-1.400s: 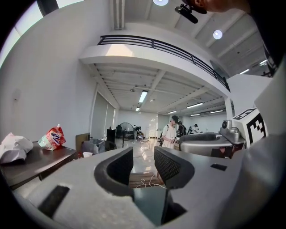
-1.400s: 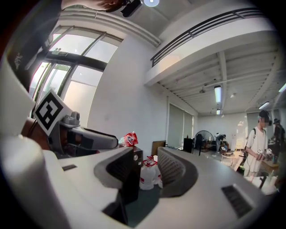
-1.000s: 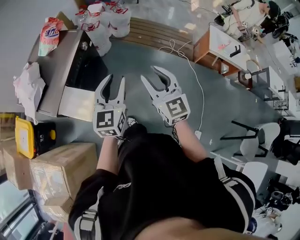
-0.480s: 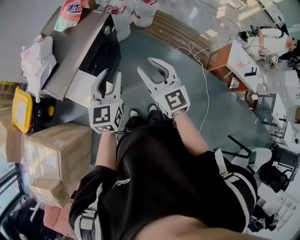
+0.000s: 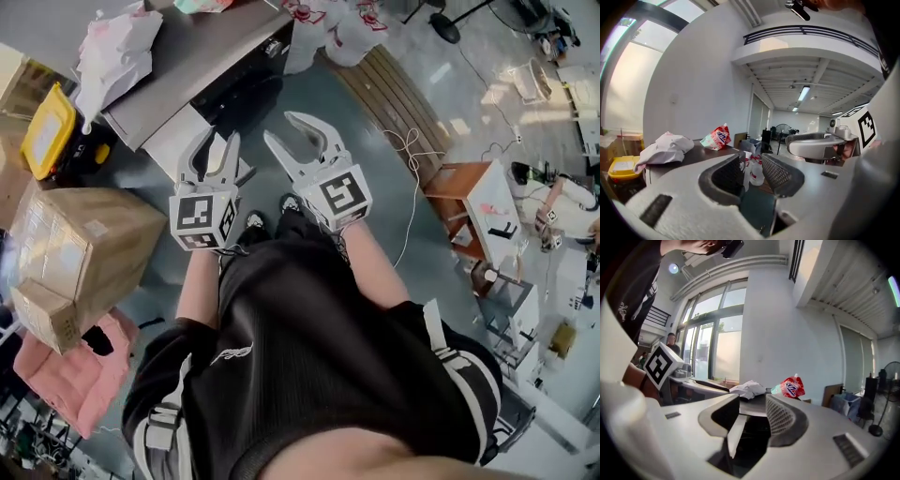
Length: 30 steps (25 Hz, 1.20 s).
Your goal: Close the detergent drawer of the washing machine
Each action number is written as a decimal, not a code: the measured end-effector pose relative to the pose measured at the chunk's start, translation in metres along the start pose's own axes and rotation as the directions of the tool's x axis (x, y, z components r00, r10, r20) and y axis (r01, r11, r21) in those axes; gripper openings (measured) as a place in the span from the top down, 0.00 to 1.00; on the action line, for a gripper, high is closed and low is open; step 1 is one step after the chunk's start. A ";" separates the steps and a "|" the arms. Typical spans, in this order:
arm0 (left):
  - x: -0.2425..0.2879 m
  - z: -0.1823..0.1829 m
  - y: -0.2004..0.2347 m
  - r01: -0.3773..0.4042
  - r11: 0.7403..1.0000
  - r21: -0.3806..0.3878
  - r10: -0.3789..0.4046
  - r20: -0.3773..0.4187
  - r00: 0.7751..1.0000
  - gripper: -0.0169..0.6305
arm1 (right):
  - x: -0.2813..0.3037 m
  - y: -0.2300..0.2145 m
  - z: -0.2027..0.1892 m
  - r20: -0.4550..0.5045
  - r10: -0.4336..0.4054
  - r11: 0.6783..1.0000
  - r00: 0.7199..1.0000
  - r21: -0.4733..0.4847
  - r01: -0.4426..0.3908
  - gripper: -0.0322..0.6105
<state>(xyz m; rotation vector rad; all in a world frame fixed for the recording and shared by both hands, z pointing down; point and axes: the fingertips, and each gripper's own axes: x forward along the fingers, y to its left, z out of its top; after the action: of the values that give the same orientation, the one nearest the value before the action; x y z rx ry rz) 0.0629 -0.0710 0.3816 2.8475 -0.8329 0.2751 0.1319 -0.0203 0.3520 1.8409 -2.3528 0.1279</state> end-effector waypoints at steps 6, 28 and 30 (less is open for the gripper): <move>-0.002 -0.011 0.016 -0.127 0.991 -0.038 0.126 -0.030 0.992 0.73 | 0.029 0.006 0.000 -0.008 0.196 0.979 0.981 -0.059 -0.196 0.66; -0.075 -0.148 0.036 -0.381 0.924 -0.018 0.355 -0.323 0.877 0.71 | 0.058 0.075 -0.150 -0.345 0.643 0.715 0.684 -0.052 -0.698 0.68; -0.078 -0.163 0.033 -0.353 0.936 -0.004 0.327 -0.367 0.871 0.69 | 0.056 0.078 -0.166 -0.375 0.653 0.702 0.658 -0.028 -0.712 0.68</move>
<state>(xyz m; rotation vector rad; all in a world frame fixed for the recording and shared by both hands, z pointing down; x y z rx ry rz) -0.0411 -0.0243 0.5258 2.4518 -1.2235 0.7719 0.0545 -0.0283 0.5271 0.6769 -2.5536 0.2857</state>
